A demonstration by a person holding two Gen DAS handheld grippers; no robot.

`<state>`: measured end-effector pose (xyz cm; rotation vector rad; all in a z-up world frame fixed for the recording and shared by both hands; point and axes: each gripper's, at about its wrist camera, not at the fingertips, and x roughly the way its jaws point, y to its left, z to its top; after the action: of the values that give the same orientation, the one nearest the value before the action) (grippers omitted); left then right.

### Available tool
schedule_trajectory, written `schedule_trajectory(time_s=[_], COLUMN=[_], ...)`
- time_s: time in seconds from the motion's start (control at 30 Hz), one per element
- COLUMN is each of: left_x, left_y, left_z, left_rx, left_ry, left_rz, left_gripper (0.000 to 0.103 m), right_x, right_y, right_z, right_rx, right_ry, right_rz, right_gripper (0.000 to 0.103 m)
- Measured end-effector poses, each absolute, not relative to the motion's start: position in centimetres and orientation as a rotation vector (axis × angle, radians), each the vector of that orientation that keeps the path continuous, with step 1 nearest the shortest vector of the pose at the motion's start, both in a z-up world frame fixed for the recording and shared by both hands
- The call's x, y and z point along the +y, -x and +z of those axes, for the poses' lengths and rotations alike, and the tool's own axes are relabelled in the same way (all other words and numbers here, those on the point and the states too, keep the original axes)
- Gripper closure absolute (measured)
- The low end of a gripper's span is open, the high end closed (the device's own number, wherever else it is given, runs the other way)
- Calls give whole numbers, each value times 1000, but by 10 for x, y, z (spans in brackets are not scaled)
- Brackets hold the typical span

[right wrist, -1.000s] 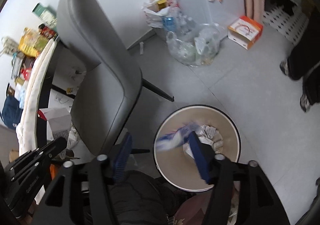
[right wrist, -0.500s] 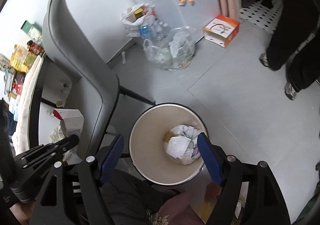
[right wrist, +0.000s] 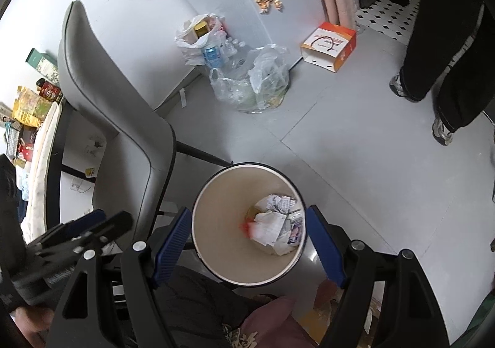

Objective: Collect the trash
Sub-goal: 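Carry wrapper and tissue pack over the bin and open both tools to drop them, then move both tools back over the table toward the white tissues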

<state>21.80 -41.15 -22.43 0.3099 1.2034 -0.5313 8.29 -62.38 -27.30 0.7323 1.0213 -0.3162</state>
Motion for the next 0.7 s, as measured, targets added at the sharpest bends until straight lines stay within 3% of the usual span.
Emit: schedule_trajectory(time_s=[0.07, 0.3, 0.7], left_x=[-397, -322, -184], left_y=[-223, -238, -240], left_z=[-212, -154, -89], left_rx=[1169, 1053, 903], left_ry=[-297, -190, -7], left_rz=[-485, -359, -171], left_gripper=[15, 5, 5], right_x=[-618, -579, -477], right_y=[-87, -112, -160], right_z=[-268, -231, -159], right_rx=[1016, 955, 903], right_ry=[-720, -656, -517], right_rz=[-299, -201, -10], right_gripper=[27, 7, 7])
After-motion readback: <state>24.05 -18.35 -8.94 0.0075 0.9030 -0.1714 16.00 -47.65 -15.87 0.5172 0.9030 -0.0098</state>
